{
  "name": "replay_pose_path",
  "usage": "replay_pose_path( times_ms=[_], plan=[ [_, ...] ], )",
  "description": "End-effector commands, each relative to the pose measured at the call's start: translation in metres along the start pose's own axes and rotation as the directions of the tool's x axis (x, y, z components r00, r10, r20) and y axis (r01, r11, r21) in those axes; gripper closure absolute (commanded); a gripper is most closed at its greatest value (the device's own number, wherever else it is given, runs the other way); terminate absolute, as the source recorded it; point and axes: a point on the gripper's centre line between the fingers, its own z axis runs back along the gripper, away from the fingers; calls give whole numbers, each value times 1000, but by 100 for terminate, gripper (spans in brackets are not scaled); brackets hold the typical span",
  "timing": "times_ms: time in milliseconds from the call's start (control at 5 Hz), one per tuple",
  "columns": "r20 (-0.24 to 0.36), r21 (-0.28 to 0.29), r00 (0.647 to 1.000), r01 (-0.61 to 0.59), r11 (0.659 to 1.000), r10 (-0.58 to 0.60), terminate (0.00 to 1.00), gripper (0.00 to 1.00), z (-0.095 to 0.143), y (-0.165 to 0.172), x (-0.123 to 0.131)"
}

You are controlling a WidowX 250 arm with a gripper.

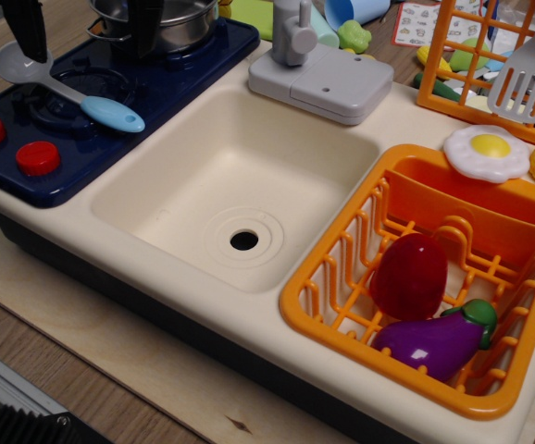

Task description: Put spoon into pan

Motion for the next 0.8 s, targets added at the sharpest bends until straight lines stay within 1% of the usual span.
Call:
replay_pose_path(
  times_ms=[0,200,400,600],
  plan=[
    [0,0,1000,0,1000,0,0,0,0,0,0],
    [13,4,1000,-21,1000,21,0,0,-10,-3,-2],
    [-16,-5,997,-69,998,69,0,0,-24,-3,-3],
    [-22,-3,994,-109,994,109,0,0,-37,-2,-7]
  ],
)
